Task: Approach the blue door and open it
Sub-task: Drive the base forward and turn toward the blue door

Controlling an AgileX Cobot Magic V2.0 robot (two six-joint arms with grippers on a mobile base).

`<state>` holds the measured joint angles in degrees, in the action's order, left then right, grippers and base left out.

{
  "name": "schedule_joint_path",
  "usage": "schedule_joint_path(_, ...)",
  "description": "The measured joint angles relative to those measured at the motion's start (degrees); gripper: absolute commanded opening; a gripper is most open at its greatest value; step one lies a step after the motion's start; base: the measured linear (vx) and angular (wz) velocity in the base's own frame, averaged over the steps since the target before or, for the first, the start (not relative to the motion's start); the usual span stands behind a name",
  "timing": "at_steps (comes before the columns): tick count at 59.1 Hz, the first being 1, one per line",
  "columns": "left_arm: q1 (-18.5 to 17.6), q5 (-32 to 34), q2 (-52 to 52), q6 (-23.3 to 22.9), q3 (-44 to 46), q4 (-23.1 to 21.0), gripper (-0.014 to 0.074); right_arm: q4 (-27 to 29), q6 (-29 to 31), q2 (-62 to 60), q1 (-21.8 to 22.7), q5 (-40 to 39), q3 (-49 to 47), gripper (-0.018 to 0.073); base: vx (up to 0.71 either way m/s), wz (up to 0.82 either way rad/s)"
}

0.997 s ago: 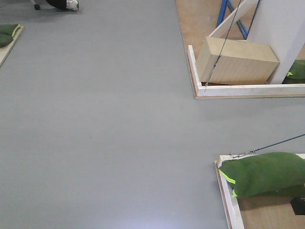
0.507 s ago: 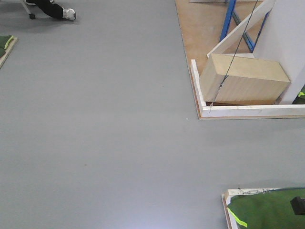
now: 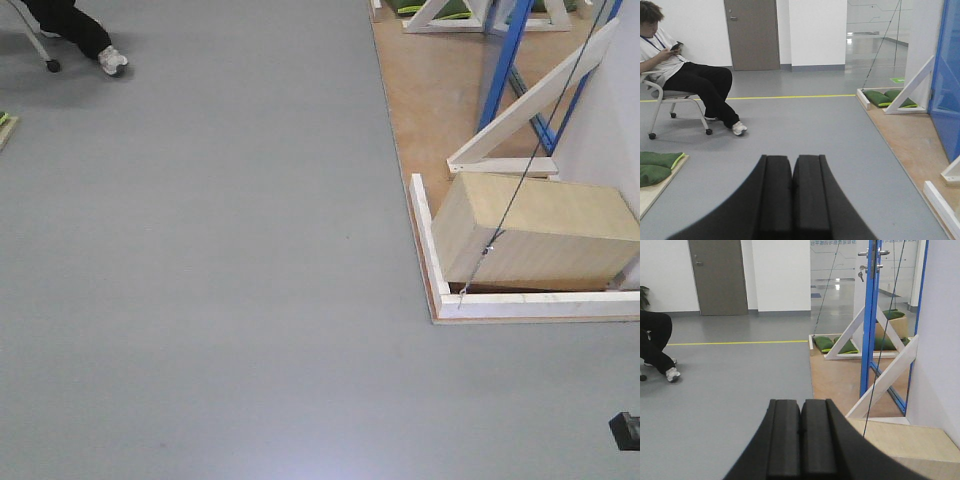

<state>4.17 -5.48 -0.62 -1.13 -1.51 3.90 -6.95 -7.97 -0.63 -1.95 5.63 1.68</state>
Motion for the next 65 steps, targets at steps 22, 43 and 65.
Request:
schedule_joint_path(22, 0.0, 0.0, 0.0, 0.0, 0.0, 0.0, 0.0073, 0.0, 0.0, 0.0, 0.0, 0.0, 0.0, -0.0001, 0.49, 0.01)
schedule_joint_path(43, 0.0, 0.0, 0.0, 0.0, 0.0, 0.0, 0.0073, 0.0, 0.0, 0.0, 0.0, 0.0, 0.0, -0.0001, 0.49, 0.02)
schedule_joint_path(65, 0.0, 0.0, 0.0, 0.0, 0.0, 0.0, 0.0073, 0.0, 0.0, 0.0, 0.0, 0.0, 0.0, -0.0001, 0.5, -0.03)
